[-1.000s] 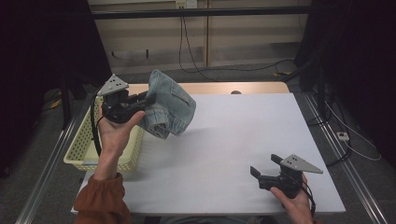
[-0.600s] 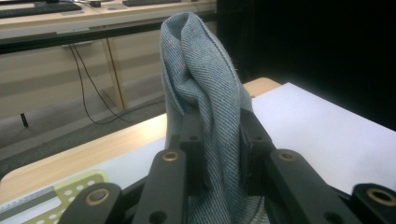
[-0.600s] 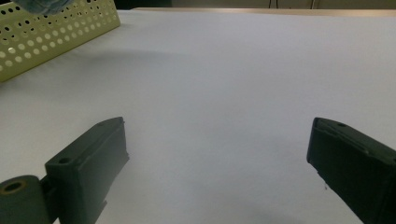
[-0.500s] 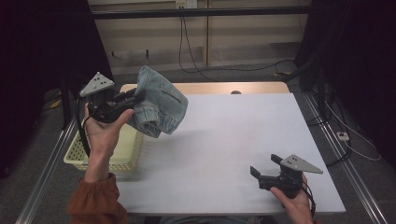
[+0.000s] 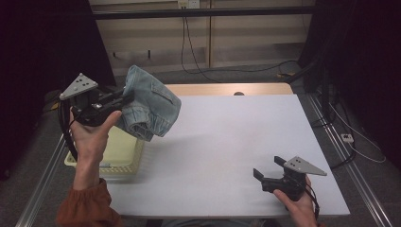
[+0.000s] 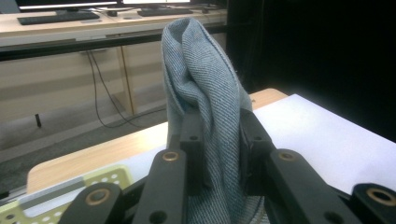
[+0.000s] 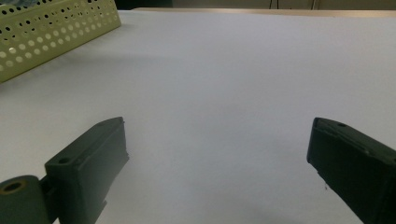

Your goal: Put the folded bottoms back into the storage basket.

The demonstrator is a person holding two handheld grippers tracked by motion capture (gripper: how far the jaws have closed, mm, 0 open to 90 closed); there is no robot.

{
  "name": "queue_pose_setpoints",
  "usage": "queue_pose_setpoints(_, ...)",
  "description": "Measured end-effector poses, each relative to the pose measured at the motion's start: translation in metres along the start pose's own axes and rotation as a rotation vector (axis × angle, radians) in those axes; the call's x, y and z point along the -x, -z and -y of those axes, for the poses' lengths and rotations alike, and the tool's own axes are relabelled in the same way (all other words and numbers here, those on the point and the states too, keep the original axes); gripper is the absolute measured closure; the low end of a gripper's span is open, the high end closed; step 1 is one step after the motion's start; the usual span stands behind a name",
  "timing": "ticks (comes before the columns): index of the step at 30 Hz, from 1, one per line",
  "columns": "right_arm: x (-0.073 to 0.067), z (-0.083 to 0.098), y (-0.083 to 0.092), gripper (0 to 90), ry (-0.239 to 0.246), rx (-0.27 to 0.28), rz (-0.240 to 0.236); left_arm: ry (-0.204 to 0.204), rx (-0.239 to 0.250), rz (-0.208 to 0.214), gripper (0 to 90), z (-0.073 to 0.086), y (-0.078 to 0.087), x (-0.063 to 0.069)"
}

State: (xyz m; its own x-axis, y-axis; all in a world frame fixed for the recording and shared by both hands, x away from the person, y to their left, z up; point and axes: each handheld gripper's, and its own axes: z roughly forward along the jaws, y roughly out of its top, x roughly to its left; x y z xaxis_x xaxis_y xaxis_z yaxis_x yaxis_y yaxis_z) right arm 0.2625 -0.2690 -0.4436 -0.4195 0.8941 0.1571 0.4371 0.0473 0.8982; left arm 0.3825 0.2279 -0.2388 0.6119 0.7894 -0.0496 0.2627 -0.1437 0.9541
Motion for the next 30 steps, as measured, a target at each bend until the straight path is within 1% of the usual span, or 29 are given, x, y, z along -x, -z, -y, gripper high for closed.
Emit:
queue_pose_setpoints(2, 0.000, 0.000, 0.000, 5.1, -0.001, 0.000, 0.000, 0.003, 0.000, -0.006, 75.7, 0.001, 0.001, -0.002)
queue_pose_setpoints(3, 0.000, 0.000, 0.000, 5.1, -0.001, 0.000, 0.001, 0.011, 0.004, -0.014, 75.7, 0.002, 0.004, -0.005)
queue_pose_setpoints(4, 0.000, 0.000, 0.000, 5.1, -0.001, 0.000, 0.001, 0.011, 0.004, -0.014, 75.7, 0.002, 0.004, -0.005)
queue_pose_setpoints(5, -0.001, 0.000, 0.000, 5.1, 0.003, 0.001, 0.000, 0.015, 0.005, -0.017, 75.7, 0.004, 0.006, -0.009)
queue_pose_setpoints(6, -0.001, 0.000, 0.000, 5.1, 0.003, 0.001, 0.000, 0.015, 0.005, -0.017, 75.7, 0.004, 0.006, -0.009)
queue_pose_setpoints(7, -0.001, 0.000, 0.000, 5.1, 0.003, 0.001, -0.003, 0.025, 0.009, -0.022, 75.8, 0.005, 0.009, -0.012)
queue_pose_setpoints(9, -0.001, 0.000, 0.000, 5.0, 0.002, 0.001, -0.003, 0.024, 0.010, -0.026, 75.9, 0.005, 0.011, -0.014)
queue_pose_setpoints(10, -0.001, 0.000, -0.001, 5.0, 0.000, 0.000, -0.004, 0.036, 0.018, -0.030, 75.9, 0.005, 0.014, -0.017)
queue_pose_setpoints(11, -0.001, 0.000, -0.001, 5.0, 0.002, -0.002, -0.005, 0.036, 0.018, -0.030, 76.1, 0.005, 0.014, -0.017)
queue_pose_setpoints(14, -0.001, 0.000, 0.000, 5.0, 0.004, 0.000, -0.006, 0.055, 0.040, -0.036, 77.6, 0.005, 0.021, -0.022)
queue_pose_setpoints(16, -0.001, 0.000, 0.000, 5.0, 0.004, 0.000, -0.006, 0.057, 0.038, -0.040, 78.0, 0.005, 0.022, -0.023)
queue_pose_setpoints(17, -0.001, 0.000, 0.000, 5.0, 0.005, 0.000, -0.003, 0.052, 0.034, -0.056, 78.4, 0.006, 0.024, -0.024)
queue_pose_setpoints(20, -0.001, 0.000, 0.000, 4.9, 0.002, 0.000, -0.004, 0.064, 0.037, -0.053, 78.9, 0.007, 0.025, -0.027)
queue_pose_setpoints(21, -0.001, 0.000, 0.000, 4.9, 0.004, 0.000, -0.005, 0.067, 0.036, -0.065, 79.1, 0.007, 0.027, -0.031)
queue_pose_setpoints(23, -0.001, 0.000, 0.000, 4.9, 0.001, -0.001, -0.006, 0.074, 0.042, -0.066, 79.2, 0.008, 0.028, -0.033)
queue_pose_setpoints(27, -0.001, 0.000, 0.000, 4.9, 0.002, -0.001, -0.003, 0.097, 0.046, -0.071, 79.3, 0.011, 0.032, -0.042)
queue_pose_setpoints(28, -0.001, 0.000, 0.000, 4.9, 0.004, 0.000, -0.004, 0.110, 0.043, -0.075, 79.3, 0.014, 0.033, -0.047)
queue_pose_setpoints(29, -0.001, 0.000, 0.000, 4.9, 0.003, -0.001, -0.004, 0.110, 0.043, -0.075, 79.3, 0.014, 0.033, -0.047)
queue_pose_setpoints(30, -0.001, 0.000, 0.000, 4.9, 0.004, -0.001, -0.004, 0.126, 0.043, -0.076, 79.3, 0.017, 0.033, -0.051)
